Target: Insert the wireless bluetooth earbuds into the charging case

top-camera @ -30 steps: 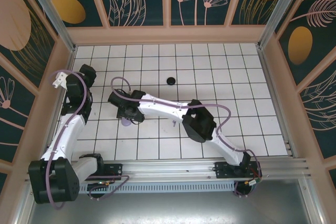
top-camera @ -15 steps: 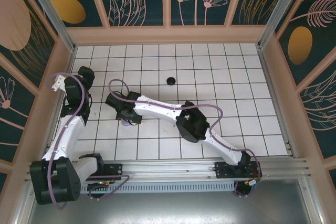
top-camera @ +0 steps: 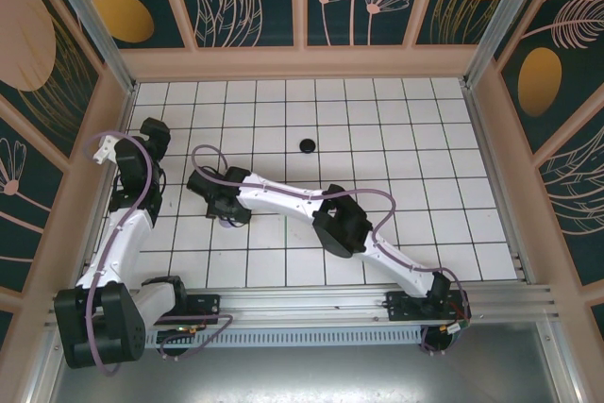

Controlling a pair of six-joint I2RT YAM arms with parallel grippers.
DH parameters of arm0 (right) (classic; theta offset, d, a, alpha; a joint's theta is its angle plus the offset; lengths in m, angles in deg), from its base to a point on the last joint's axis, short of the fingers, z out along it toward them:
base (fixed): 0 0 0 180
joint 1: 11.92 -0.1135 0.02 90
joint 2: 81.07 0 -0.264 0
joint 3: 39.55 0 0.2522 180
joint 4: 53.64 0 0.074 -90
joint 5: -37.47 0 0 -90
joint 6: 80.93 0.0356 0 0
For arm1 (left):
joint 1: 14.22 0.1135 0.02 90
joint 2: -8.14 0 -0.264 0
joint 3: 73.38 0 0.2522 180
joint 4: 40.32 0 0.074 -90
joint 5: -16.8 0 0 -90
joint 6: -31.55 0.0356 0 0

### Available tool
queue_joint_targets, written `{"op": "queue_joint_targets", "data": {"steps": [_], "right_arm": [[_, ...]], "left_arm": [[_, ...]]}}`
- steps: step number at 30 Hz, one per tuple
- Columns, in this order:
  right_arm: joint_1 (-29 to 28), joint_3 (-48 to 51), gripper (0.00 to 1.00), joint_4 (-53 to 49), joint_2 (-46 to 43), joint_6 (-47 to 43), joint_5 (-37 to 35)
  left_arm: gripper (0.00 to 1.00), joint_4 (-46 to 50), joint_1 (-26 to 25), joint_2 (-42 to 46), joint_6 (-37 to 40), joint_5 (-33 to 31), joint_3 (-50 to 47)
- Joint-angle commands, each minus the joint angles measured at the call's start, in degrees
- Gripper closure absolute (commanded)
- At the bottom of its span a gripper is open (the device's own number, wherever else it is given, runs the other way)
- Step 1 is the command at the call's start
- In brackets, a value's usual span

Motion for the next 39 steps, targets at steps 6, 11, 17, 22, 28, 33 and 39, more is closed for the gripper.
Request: {"op": "queue_joint_targets", "data": {"steps": [6, 11, 17, 22, 28, 33, 39], "right_arm": [[-1.84, 0.06, 0.31, -0.98, 0.84, -16.86, -2.89], [-1.93, 0.93, 0.3, -0.71, 0.26, -23.43, -4.14], [-1.91, 1.81, 0.31, -1.96, 0.13, -29.24, -7.04], [-1.92, 2.19, 0.31, -1.84, 0.17, -31.79, -7.79], [-2.04, 2.73, 0.32, -0.74, 0.35, -34.67, -7.28], [-2.26, 2.82, 0.33, -0.37, 0.35, -36.67, -7.45], [-2.35, 2.82, 0.35, 0.15, 0.43, -38.09, -6.62]], "left_arm": [[0.01, -1.92, 0.39, -0.01, 1.14, 4.18, -0.53], [0.01, -1.39, 0.39, 0.37, 1.85, 5.19, 0.19], [0.01, -0.3, 0.39, -0.07, 2.57, 6.71, 1.96], [0.01, -0.46, 0.39, 0.19, 2.27, 7.7, 1.83], [0.01, -0.33, 0.39, 0.97, 2.87, 8.04, 1.43], [0.01, -0.15, 0.39, 0.98, 2.86, 8.29, 1.61], [0.01, 0.02, 0.39, 1.33, 2.95, 8.64, 1.74]]}}
